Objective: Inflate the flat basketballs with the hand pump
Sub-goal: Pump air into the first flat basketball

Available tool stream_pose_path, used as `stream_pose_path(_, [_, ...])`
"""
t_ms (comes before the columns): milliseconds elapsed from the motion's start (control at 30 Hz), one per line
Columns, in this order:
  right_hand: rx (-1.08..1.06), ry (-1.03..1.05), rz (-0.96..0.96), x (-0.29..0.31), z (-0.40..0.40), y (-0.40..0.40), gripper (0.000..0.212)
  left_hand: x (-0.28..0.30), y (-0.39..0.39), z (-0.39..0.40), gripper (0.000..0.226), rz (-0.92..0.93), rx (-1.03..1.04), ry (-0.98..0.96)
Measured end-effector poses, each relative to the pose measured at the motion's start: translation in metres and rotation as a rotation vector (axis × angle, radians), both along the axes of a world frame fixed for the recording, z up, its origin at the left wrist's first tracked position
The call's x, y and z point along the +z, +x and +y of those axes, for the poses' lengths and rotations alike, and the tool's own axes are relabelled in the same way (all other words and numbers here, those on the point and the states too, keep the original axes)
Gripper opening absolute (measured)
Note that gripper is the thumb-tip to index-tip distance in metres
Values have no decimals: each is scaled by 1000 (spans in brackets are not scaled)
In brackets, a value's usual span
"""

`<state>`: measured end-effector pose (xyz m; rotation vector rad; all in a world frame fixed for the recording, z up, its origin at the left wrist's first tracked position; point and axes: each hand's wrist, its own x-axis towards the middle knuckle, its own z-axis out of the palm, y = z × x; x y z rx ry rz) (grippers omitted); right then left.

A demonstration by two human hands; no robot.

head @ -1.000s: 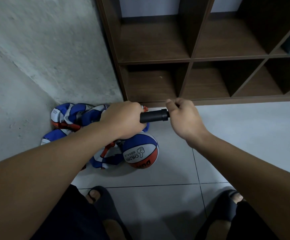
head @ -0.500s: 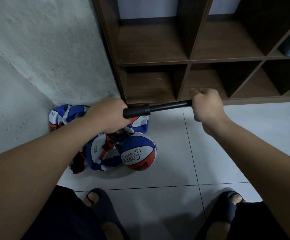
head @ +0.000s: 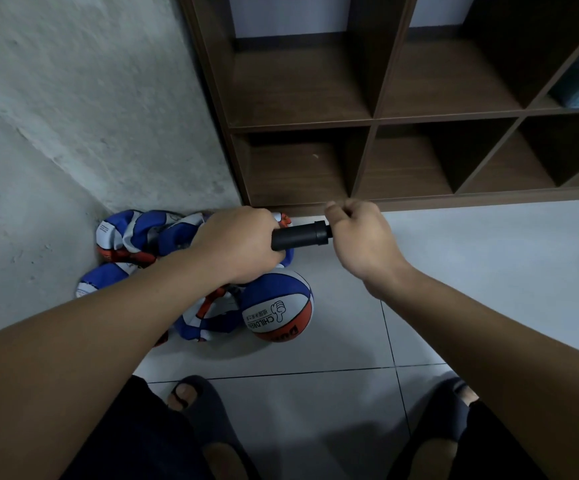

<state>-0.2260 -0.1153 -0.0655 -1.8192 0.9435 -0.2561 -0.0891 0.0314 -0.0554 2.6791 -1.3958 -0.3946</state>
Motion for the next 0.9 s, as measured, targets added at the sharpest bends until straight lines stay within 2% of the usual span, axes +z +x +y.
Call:
stream_pose_path(200, [31, 93, -2, -2, -11, 1, 35, 0, 3, 2, 26, 21, -28, 1])
stream_pose_path(267, [-44, 129, -17, 0, -25, 0, 33, 0, 10, 4, 29, 44, -6, 29])
stream_pose_path(433, [-282, 156, -34, 12, -65, -5, 12, 5, 36, 14, 27, 28, 60, 58])
stream_pose_path(500, [-317, 132, -68, 14, -60, -5, 24, 6, 33, 11, 29, 2, 54, 45])
stream_pose_path(533, [-318, 96, -88, 16, -52, -4, 28, 6, 29, 8, 31, -13, 48, 32])
stream_pose_path(567, [-306, 57, -96, 15, -45, -3, 23, 5, 25, 6, 33, -32, 43, 18])
stream_pose_path(633, [-257, -7, -95, 17, -28, -3, 40, 3, 18, 2, 36, -54, 33, -18])
stream_pose_path(700, [-220, -62, -90, 18, -17, -2, 45, 4, 12, -1, 37, -49, 29, -44])
stream_pose_path(900, [-112, -3, -70, 6, 2, 1, 39, 4, 0, -5, 30, -46, 5, -33])
